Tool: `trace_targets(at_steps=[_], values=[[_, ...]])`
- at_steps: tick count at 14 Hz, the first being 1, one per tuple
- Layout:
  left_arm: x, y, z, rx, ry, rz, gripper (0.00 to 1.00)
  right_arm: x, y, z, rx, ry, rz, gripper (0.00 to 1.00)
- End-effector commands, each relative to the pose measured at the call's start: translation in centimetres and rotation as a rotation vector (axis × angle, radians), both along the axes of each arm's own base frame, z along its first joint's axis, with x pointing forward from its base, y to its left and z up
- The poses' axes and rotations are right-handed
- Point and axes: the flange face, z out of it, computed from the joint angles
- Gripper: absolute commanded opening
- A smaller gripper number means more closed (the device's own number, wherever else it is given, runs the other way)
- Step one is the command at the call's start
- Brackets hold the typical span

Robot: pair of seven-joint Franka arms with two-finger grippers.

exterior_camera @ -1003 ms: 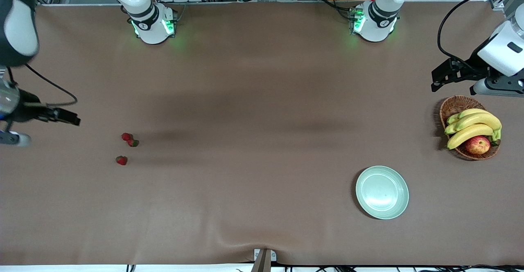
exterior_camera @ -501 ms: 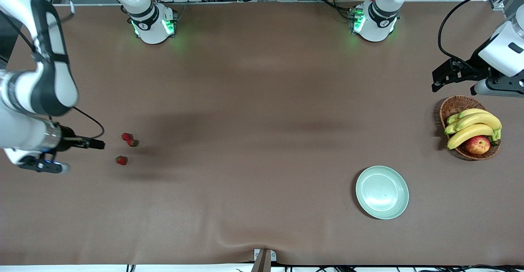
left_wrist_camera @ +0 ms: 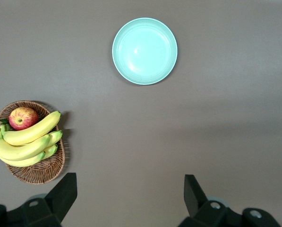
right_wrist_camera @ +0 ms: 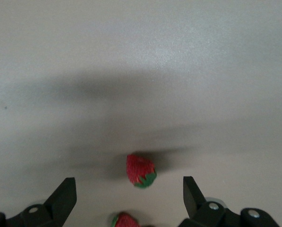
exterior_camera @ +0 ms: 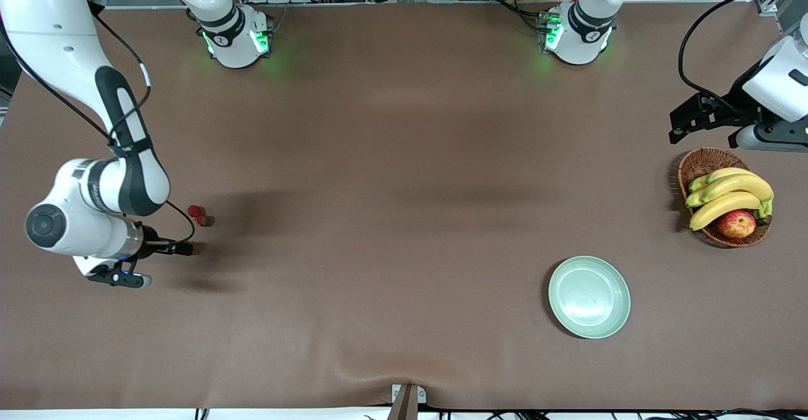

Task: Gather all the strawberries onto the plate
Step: 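Grasp one strawberry with the right gripper and lift it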

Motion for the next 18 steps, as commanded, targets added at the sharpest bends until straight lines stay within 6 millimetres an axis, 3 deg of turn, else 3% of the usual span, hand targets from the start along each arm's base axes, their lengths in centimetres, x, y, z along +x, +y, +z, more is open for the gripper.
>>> trace_targets(at_steps=[1, 7, 18], values=[[0.5, 0.4, -0.7, 0.000, 0.010, 0.022, 1.00, 0.3, -1.0, -0.7, 0.004, -0.016, -0.011, 1.00], [0.8, 0.2, -1.2, 0.004, 0.018, 0.063, 1.00, -0.1, -1.0, -3.1, 0.013, 0.015, -0.020, 0.99], [1.1, 0.3, -1.8, 0.003, 0.027, 0.068, 1.00, -0.6, -0.9, -4.2, 0.012, 0.043, -0.011, 0.31]])
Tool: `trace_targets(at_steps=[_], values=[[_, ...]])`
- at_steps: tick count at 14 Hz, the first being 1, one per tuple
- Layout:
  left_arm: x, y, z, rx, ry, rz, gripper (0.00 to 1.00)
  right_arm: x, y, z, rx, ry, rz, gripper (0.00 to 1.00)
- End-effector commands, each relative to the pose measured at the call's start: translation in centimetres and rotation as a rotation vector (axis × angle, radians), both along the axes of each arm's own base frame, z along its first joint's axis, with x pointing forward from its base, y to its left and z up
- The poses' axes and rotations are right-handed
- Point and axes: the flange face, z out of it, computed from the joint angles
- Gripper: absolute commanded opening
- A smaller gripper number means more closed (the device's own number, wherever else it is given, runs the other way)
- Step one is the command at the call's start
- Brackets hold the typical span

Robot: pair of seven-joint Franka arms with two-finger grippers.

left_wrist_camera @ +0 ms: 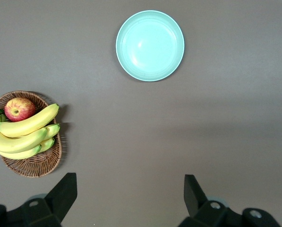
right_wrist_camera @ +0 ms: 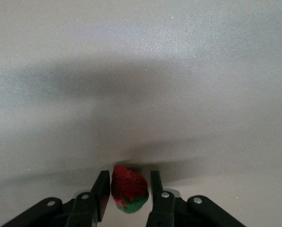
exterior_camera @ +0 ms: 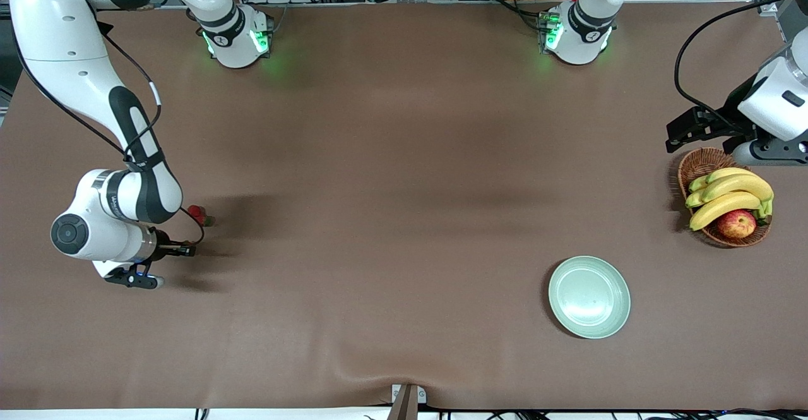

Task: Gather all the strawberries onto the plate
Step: 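Grasp one strawberry with the right gripper and lift it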

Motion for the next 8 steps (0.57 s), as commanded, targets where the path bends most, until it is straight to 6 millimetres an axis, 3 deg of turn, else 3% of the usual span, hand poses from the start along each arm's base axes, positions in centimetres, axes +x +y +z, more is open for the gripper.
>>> trace_targets(at_steps=[1, 5, 8], values=[[0.5, 0.2, -0.4, 0.004, 0.002, 0.018, 1.00, -0.1, -0.4, -0.2, 0.013, 0.004, 0.008, 0.27], [2.3, 1.5, -3.3, 0.009, 0.041, 0.042, 1.00, 0.3, -0.8, 0.4, 0.017, -0.009, 0.029, 0.16], [3.6, 3.3, -5.8, 0.012, 0.064, 0.064, 1.00, 1.6, -0.4, 2.6, 0.019, -0.053, 0.035, 0.14]])
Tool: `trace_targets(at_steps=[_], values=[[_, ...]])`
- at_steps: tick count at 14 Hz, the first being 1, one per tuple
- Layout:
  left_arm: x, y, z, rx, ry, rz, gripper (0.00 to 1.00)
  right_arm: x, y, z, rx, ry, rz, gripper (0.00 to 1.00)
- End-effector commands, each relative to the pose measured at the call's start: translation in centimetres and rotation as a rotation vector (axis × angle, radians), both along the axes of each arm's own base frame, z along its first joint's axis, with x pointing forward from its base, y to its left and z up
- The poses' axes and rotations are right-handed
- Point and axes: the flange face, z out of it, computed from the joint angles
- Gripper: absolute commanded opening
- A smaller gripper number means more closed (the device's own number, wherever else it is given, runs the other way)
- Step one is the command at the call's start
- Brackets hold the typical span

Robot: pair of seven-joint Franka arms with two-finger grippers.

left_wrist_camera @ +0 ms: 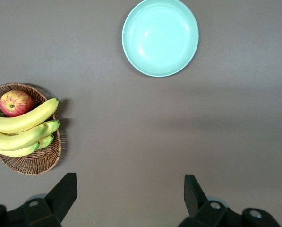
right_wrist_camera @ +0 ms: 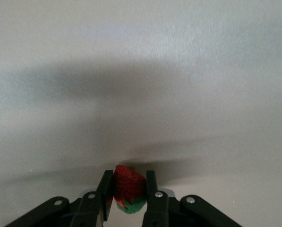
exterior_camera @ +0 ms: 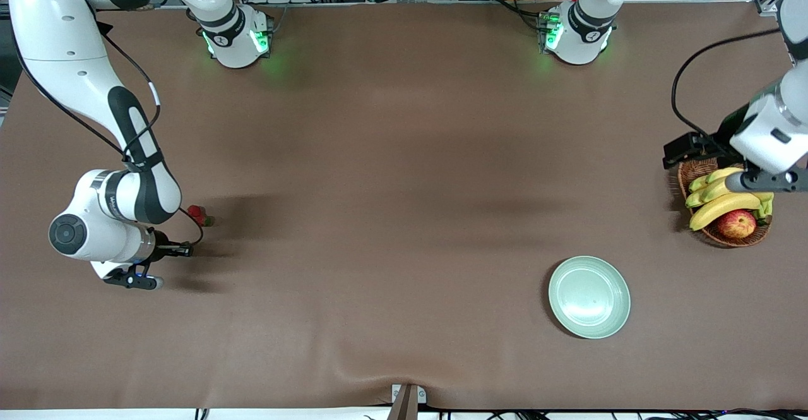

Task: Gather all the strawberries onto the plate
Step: 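Grasp one strawberry with the right gripper and lift it, then carry the strawberry to mid-table with the right gripper while the left gripper approaches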

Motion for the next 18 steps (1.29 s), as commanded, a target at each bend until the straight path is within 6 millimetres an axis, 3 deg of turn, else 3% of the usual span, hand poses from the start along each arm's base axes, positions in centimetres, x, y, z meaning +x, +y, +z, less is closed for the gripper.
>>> trace_targets(at_steps=[1, 4, 7, 9, 12, 14, 16, 18], values=[[1.7, 1.3, -1.8, 0.005, -0.007, 0.023, 1.00, 1.6, 0.4, 2.9, 0.021, -0.053, 0.022, 0.14], [3.2, 1.7, -4.5, 0.006, -0.004, 0.029, 1.00, 3.0, 5.0, 7.3, 0.046, -0.128, 0.080, 0.14], [3.4, 0.8, -5.2, 0.004, 0.002, 0.025, 1.00, 3.4, 12.0, 10.4, 0.105, -0.176, 0.170, 0.07], [3.7, -0.9, -6.5, -0.002, 0.024, 0.006, 1.00, 2.9, 16.6, 11.5, 0.145, -0.187, 0.229, 0.06], [3.5, -4.9, -7.7, -0.037, 0.046, -0.038, 1.00, 1.6, 23.0, 11.7, 0.185, -0.177, 0.303, 0.00], [3.1, -7.9, -8.5, -0.045, 0.068, -0.042, 1.00, -0.1, 28.9, 11.6, 0.232, -0.162, 0.350, 0.00], [2.3, -11.8, -8.5, -0.039, 0.068, -0.039, 1.00, -1.7, 33.3, 11.0, 0.317, -0.130, 0.338, 0.00], [1.4, -16.6, -10.2, -0.040, 0.100, -0.009, 1.00, -3.5, 37.2, 9.7, 0.343, -0.102, 0.373, 0.00]])
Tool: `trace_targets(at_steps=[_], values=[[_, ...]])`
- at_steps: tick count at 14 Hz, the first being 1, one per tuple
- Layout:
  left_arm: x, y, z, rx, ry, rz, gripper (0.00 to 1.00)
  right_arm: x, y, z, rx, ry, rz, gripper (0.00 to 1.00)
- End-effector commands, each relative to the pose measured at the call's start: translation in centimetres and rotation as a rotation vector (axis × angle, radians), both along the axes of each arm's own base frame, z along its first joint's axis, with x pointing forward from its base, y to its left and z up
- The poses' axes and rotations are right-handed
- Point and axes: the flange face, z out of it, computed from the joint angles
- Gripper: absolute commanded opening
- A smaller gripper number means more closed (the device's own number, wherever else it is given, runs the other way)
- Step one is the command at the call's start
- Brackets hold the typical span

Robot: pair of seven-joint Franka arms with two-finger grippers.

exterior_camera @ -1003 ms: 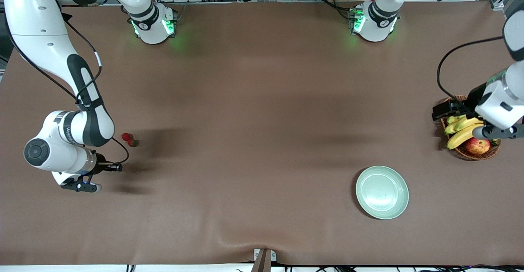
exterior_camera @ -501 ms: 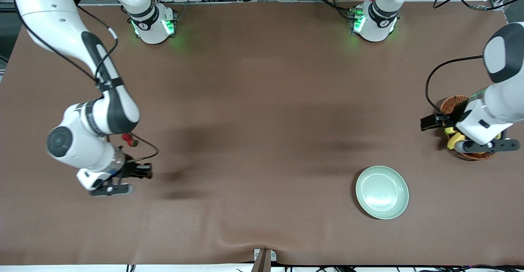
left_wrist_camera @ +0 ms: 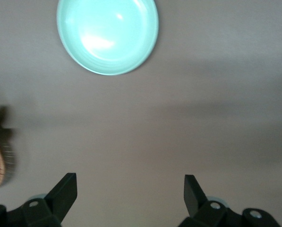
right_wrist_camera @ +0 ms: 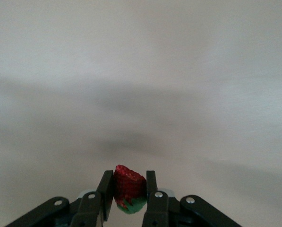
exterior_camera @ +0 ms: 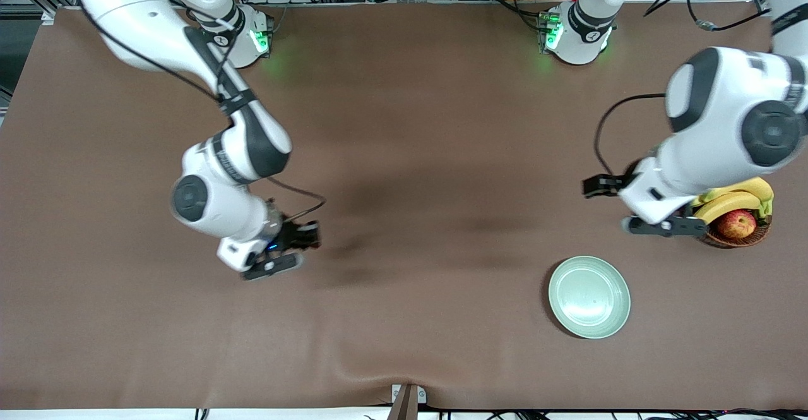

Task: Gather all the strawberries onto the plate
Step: 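Carry the strawberry to mid-table with the right gripper while the left gripper approaches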

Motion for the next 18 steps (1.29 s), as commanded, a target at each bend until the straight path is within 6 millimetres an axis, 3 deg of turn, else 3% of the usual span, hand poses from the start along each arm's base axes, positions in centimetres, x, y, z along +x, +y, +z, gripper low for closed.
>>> trace_targets(at_steps=[1, 4, 7, 10, 15, 16, 17, 18], values=[[-1.1, -5.9, -1.9, -0.022, 0.043, 0.037, 1.00, -2.1, 4.4, -2.0, 0.015, 0.036, 0.042, 0.00], [-1.4, -10.6, -4.7, -0.040, 0.041, 0.051, 1.00, -4.7, 8.6, -3.7, 0.005, 0.063, 0.111, 0.00], [-1.1, -12.6, -7.5, -0.039, 0.028, 0.072, 1.00, -7.3, 12.0, -6.6, -0.018, 0.088, 0.169, 0.00], [-0.8, -13.7, -9.7, -0.036, 0.025, 0.070, 1.00, -8.1, 13.3, -8.8, -0.034, 0.099, 0.188, 0.00], [-0.9, -15.4, -11.4, -0.030, 0.021, 0.081, 1.00, -9.1, 14.9, -10.8, -0.025, 0.074, 0.199, 0.10], [-0.8, -15.5, -11.4, -0.032, 0.019, 0.081, 1.00, -9.0, 14.8, -10.8, -0.025, 0.073, 0.199, 0.18], [-0.7, -15.5, -11.4, -0.032, 0.021, 0.083, 1.00, -8.9, 14.7, -10.7, -0.024, 0.068, 0.199, 0.36], [-0.7, -15.4, -11.7, -0.028, 0.024, 0.102, 1.00, -8.6, 14.3, -10.9, -0.032, 0.063, 0.198, 0.65]])
